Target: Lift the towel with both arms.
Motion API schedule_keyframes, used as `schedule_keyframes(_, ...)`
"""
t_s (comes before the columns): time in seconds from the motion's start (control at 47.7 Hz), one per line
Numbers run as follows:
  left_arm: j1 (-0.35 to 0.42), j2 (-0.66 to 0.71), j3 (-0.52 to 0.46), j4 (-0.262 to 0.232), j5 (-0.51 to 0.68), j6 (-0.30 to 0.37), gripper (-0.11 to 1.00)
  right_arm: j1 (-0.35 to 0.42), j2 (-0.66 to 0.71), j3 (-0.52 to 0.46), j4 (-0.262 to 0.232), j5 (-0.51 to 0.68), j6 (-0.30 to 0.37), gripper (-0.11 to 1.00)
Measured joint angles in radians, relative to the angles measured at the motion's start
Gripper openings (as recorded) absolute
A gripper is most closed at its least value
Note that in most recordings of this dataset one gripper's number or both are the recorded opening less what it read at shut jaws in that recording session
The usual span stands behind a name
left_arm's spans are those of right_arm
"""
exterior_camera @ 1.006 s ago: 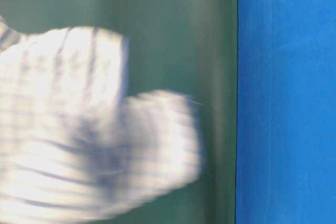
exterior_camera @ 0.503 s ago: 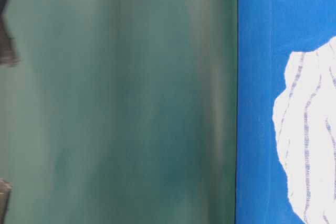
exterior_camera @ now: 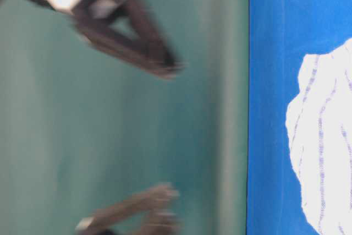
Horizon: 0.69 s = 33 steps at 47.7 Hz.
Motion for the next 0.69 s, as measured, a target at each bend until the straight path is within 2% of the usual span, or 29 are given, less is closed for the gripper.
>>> schedule_keyframes(0.168, -0.021, 0.121, 0.054, 0.000, -0.120, -0.003, 0.92, 0.002, 0.110, 0.037, 0.002, -0.069, 0.000, 0.63)
schedule_keyframes(0.314, -0.044, 0.235, 0.063, 0.000, -0.212, -0.003, 0.92, 0.002, 0.190, 0.058, 0.006, -0.130, 0.000, 0.63)
schedule_keyframes(0.482, -0.046, 0.341, 0.063, 0.000, -0.242, -0.003, 0.92, 0.014, 0.281, 0.063, 0.011, -0.183, 0.000, 0.63)
schedule_keyframes(0.692, -0.052, 0.410, 0.063, 0.000, -0.245, -0.003, 0.92, 0.049, 0.360, 0.060, 0.014, -0.201, 0.000, 0.63)
